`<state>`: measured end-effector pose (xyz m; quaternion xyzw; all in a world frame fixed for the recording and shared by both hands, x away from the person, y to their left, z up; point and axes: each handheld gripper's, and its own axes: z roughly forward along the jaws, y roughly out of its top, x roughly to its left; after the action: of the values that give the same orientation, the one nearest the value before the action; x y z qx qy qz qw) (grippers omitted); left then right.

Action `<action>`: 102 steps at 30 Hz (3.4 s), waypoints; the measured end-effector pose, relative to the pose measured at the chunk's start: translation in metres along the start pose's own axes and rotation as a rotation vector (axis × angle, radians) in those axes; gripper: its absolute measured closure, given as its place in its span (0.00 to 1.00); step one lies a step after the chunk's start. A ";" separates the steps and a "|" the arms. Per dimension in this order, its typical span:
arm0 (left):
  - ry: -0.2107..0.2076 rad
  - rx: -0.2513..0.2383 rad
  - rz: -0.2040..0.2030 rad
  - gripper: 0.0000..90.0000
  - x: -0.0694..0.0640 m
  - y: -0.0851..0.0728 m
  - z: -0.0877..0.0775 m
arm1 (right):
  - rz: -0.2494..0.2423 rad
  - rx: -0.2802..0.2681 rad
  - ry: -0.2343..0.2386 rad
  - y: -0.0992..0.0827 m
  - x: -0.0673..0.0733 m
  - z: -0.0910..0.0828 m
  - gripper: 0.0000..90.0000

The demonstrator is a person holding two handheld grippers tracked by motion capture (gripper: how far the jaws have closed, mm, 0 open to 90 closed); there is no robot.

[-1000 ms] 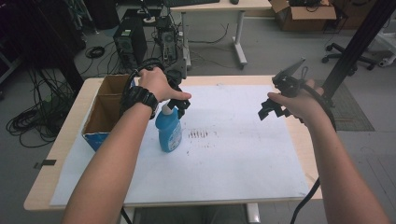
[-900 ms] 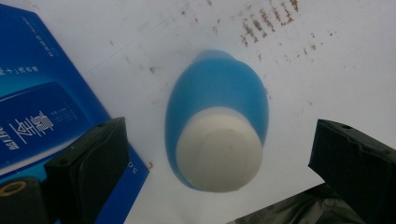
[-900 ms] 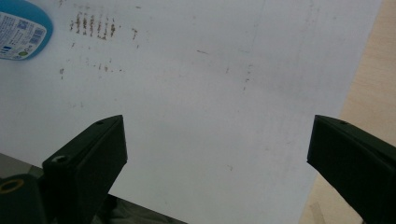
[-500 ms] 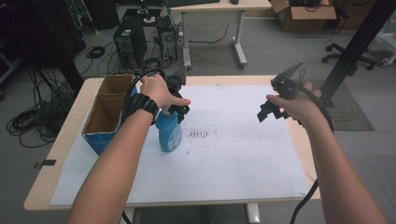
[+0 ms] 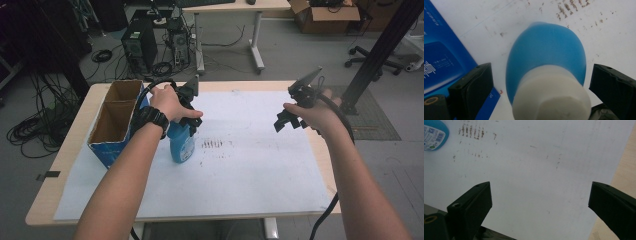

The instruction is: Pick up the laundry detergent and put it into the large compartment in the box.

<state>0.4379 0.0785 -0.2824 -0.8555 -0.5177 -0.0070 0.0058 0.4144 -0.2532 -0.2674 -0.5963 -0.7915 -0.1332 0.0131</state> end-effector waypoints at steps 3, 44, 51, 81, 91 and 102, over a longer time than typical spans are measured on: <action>0.002 -0.002 -0.002 0.06 -0.001 0.000 0.002 | -0.001 0.001 0.001 0.000 0.001 0.001 0.06; 0.000 -0.005 0.013 0.19 -0.001 0.002 0.006 | -0.004 0.006 -0.003 -0.001 0.000 0.005 0.07; -0.004 -0.004 0.013 0.23 0.000 0.002 0.005 | -0.005 0.003 -0.005 -0.001 -0.001 0.004 0.07; 0.005 -0.015 0.019 0.40 0.001 0.004 0.003 | -0.005 0.003 -0.001 -0.003 -0.002 0.008 0.07; 0.012 -0.015 0.024 0.41 0.000 0.004 0.003 | -0.006 0.002 -0.001 -0.004 -0.003 0.007 0.07; 0.009 -0.016 0.022 0.41 0.002 0.004 -0.002 | -0.008 -0.001 -0.005 -0.005 -0.002 0.004 0.07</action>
<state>0.4427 0.0780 -0.2806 -0.8613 -0.5079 -0.0150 0.0015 0.4113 -0.2557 -0.2727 -0.5933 -0.7939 -0.1324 0.0103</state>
